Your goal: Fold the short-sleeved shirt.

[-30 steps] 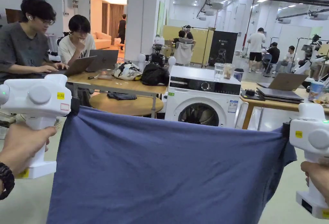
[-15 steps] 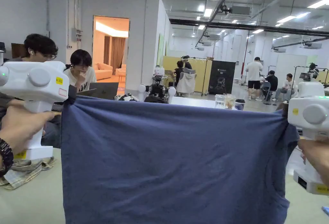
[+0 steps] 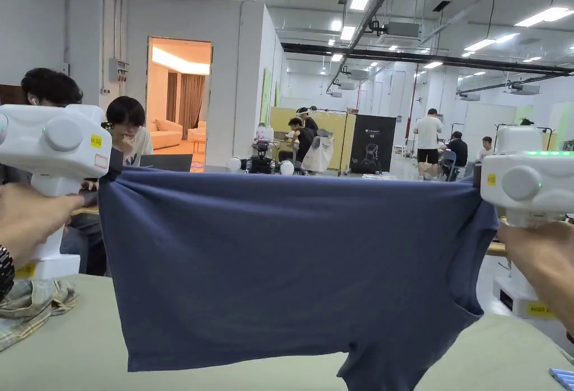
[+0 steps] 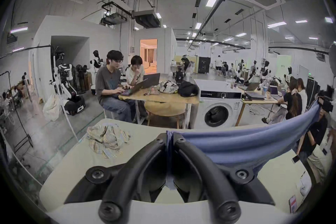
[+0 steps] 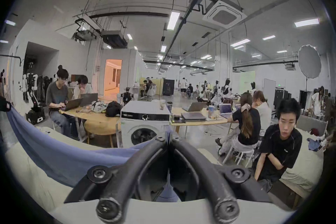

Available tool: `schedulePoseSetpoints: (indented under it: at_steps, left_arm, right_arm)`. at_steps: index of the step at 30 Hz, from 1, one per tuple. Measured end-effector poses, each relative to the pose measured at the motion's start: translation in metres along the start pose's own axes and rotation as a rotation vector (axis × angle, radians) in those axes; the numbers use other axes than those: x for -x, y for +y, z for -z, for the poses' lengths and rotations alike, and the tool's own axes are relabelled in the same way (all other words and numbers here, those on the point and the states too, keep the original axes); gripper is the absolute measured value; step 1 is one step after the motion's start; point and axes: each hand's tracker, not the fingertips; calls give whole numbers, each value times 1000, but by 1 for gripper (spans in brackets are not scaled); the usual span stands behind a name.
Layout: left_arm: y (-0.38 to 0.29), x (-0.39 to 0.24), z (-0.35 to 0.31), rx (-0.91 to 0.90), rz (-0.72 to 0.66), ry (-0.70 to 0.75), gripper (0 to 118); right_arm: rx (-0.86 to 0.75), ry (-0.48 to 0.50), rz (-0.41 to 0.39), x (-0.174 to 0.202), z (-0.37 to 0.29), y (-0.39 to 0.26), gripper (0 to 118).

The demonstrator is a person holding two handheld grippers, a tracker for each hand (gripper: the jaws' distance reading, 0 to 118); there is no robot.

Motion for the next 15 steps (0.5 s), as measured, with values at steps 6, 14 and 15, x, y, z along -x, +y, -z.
schedulePoseSetpoints:
  at_steps: [6, 14, 15]
  left_arm:
    - [-87, -8, -16, 81, -24, -26, 0]
    - [-162, 4, -60, 132, -23, -59, 0]
    - [-171, 5, -69, 125, -34, -63, 0]
  right_arm:
    - [90, 2, -3, -8, -14, -75, 0]
    - [155, 8, -52, -34, -80, -143, 0]
    - [159, 13, -54, -36, -91, -153, 0]
